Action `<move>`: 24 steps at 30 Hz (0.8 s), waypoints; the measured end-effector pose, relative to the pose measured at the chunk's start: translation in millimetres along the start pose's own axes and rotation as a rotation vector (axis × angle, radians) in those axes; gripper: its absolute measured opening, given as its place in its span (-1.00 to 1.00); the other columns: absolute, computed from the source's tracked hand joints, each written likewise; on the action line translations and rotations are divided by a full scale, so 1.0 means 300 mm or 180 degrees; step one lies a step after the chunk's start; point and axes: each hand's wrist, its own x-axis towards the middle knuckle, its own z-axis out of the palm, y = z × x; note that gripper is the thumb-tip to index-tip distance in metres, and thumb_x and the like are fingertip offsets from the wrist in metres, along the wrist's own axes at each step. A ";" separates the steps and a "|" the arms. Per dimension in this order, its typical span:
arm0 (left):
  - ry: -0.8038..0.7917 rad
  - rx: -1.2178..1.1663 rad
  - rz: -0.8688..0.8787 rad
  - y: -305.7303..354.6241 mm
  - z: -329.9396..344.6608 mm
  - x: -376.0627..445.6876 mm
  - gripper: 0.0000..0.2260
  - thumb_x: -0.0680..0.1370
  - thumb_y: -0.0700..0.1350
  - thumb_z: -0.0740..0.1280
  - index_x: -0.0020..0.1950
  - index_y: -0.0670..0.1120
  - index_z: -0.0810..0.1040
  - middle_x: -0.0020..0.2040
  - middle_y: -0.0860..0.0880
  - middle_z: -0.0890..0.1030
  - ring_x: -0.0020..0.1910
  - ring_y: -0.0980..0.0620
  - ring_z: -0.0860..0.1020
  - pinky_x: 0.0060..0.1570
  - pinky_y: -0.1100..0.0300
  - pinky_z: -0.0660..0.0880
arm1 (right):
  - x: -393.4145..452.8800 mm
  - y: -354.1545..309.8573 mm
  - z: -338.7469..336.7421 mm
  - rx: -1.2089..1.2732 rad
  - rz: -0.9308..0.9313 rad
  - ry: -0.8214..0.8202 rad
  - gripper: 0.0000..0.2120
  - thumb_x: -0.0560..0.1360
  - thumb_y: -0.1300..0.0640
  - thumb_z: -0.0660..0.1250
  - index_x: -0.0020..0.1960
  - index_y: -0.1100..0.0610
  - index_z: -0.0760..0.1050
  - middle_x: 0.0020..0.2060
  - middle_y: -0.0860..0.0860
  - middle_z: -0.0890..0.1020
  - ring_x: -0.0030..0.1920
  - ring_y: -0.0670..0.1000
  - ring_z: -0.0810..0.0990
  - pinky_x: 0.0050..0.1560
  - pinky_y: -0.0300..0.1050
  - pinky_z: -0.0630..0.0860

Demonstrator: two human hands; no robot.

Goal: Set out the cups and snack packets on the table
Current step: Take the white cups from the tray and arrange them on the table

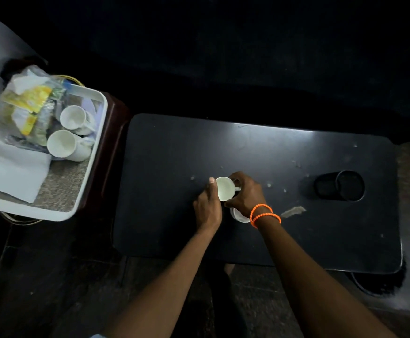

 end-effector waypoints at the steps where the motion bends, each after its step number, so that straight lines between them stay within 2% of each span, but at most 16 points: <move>1: -0.0009 0.0060 0.0032 0.003 -0.003 0.003 -0.40 0.72 0.28 0.00 0.35 -0.09 0.63 0.26 -0.20 0.68 0.32 -0.20 0.58 0.41 -0.09 0.44 | 0.001 -0.002 0.002 -0.0037 0.0015 -0.0029 -0.39 0.15 0.18 0.69 0.16 0.13 0.58 0.07 0.08 0.69 0.10 0.16 0.64 0.12 0.14 0.59; 3: -0.0089 0.0148 0.0085 0.007 -0.016 0.007 -0.41 0.73 0.25 -0.01 0.37 -0.09 0.62 0.31 -0.20 0.66 0.36 -0.20 0.55 0.42 -0.06 0.40 | 0.003 -0.017 0.004 -0.0230 0.0036 -0.0150 -0.31 0.13 0.08 0.71 0.21 0.09 0.54 0.12 0.06 0.67 0.15 0.17 0.61 0.16 0.14 0.56; 6: -0.0196 0.0192 0.0133 -0.001 -0.071 0.015 -0.41 0.72 0.26 -0.02 0.43 -0.07 0.57 0.40 -0.17 0.60 0.43 -0.18 0.50 0.48 -0.06 0.35 | 0.006 -0.073 0.008 -0.0765 0.0020 -0.0283 -0.15 0.11 -0.18 0.69 0.32 -0.02 0.47 0.23 0.05 0.60 0.25 0.18 0.54 0.29 0.13 0.45; 9: 0.0088 0.0041 0.0122 -0.011 -0.184 0.038 -0.41 0.71 0.28 -0.02 0.49 -0.05 0.52 0.47 -0.13 0.55 0.49 -0.15 0.45 0.51 0.01 0.29 | 0.015 -0.173 0.023 -0.0805 -0.0205 -0.0111 -0.04 0.09 -0.32 0.64 0.40 -0.05 0.42 0.31 0.06 0.54 0.33 0.17 0.48 0.35 0.14 0.38; 12: 0.0509 -0.0324 0.0155 -0.004 -0.346 0.070 -0.38 0.70 0.31 -0.03 0.47 -0.04 0.56 0.46 -0.13 0.57 0.42 -0.18 0.54 0.51 -0.13 0.38 | 0.042 -0.310 0.067 -0.0452 -0.0515 -0.0161 -0.08 0.13 -0.26 0.66 0.39 0.00 0.44 0.29 0.09 0.55 0.29 0.16 0.53 0.29 0.13 0.51; 16: 0.1286 -0.0743 0.0542 0.031 -0.591 0.127 -0.45 0.73 0.18 0.05 0.32 -0.16 0.66 0.25 -0.20 0.70 0.13 -0.08 0.69 0.19 -0.14 0.64 | 0.075 -0.529 0.194 -0.0268 -0.0984 -0.0408 -0.20 0.23 -0.16 0.66 0.36 0.11 0.50 0.25 0.12 0.59 0.25 0.13 0.57 0.26 0.00 0.52; 18: 0.1656 -0.0798 0.0736 0.061 -0.712 0.158 -0.45 0.71 0.18 0.07 0.26 -0.20 0.67 0.17 -0.17 0.72 0.11 -0.10 0.69 0.06 -0.12 0.67 | 0.090 -0.642 0.271 -0.0249 -0.1221 -0.0361 -0.32 0.31 -0.12 0.62 0.32 0.13 0.52 0.20 0.11 0.61 0.22 0.14 0.59 0.22 -0.04 0.49; 21: 0.2173 -0.0355 0.0914 0.094 -0.877 0.234 -0.42 0.69 0.19 0.05 0.22 -0.24 0.63 0.16 -0.24 0.67 0.17 -0.23 0.60 0.19 -0.09 0.51 | 0.117 -0.801 0.379 -0.0185 -0.1588 -0.0213 -0.52 0.41 -0.01 0.54 0.26 0.15 0.55 0.14 0.11 0.62 0.17 0.16 0.60 0.15 -0.01 0.52; 24: 0.2220 0.0160 0.0799 0.113 -1.007 0.326 -0.46 0.73 0.09 0.00 0.39 -0.31 0.49 0.35 -0.33 0.54 0.33 -0.28 0.46 0.39 -0.09 0.32 | 0.135 -0.929 0.466 -0.0082 -0.1780 -0.0106 -0.51 0.43 0.09 0.51 0.32 0.19 0.53 0.19 0.14 0.60 0.25 0.19 0.54 0.20 0.02 0.49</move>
